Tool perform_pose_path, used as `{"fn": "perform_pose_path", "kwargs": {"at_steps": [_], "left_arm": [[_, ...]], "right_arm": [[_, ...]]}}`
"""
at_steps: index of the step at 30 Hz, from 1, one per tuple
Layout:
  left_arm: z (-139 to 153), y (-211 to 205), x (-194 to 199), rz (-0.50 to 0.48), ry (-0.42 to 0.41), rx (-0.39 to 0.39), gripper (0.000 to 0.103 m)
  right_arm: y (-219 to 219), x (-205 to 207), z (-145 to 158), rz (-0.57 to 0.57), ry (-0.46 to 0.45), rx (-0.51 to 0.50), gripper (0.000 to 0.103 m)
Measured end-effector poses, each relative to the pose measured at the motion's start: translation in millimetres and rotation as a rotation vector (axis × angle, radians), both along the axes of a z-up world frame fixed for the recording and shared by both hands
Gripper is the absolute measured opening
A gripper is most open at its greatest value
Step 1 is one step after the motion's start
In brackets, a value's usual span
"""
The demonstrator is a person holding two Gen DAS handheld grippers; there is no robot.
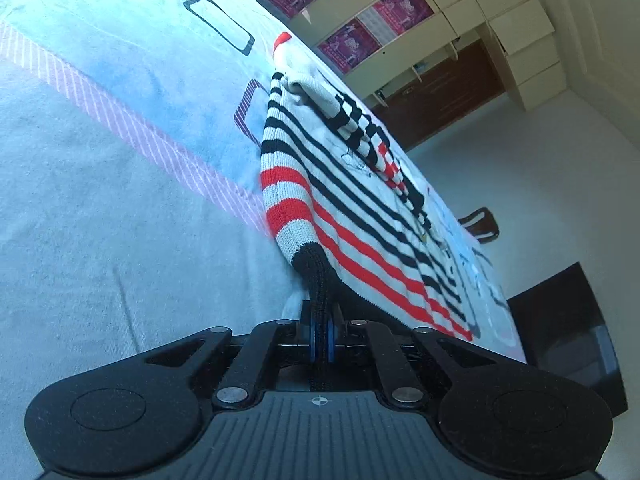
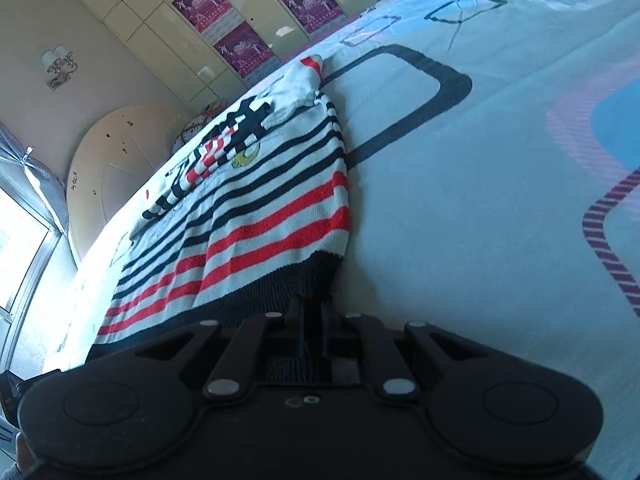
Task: Fold small clothes
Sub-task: 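Grasp the black hem with the left tool while the right tool grasps it too, then lift the hem and fold it up over the collar with both tools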
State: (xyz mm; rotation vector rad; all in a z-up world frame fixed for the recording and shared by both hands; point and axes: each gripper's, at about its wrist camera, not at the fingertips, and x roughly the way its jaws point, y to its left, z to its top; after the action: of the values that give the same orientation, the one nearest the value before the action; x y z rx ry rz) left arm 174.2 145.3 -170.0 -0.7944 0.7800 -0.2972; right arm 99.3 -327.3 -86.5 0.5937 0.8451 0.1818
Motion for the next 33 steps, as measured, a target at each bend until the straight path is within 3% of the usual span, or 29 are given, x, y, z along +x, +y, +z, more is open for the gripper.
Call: {"fn": "perform_pose_path", "kwargs": {"at_steps": [6, 11, 15, 22, 33], "left_arm": [[40, 9, 22, 0.045, -0.104, -0.012, 0.005], [77, 7, 87, 0.070, -0.204, 0.001, 0.005], [92, 0, 145, 0.084, -0.244, 0.027, 0.005], [100, -4, 213, 0.100, -0.268, 0.065, 0.005], [81, 1, 308, 0.091, -0.211, 0.121, 0.005]], "right_arm": [[1, 28, 44, 0.030, -0.125, -0.026, 0.008], [2, 95, 79, 0.071, -0.212, -0.062, 0.008], [-2, 155, 89, 0.090, -0.238, -0.070, 0.008], [-5, 230, 87, 0.131, -0.262, -0.062, 0.008], [0, 334, 57, 0.184, -0.232, -0.039, 0.008]]}}
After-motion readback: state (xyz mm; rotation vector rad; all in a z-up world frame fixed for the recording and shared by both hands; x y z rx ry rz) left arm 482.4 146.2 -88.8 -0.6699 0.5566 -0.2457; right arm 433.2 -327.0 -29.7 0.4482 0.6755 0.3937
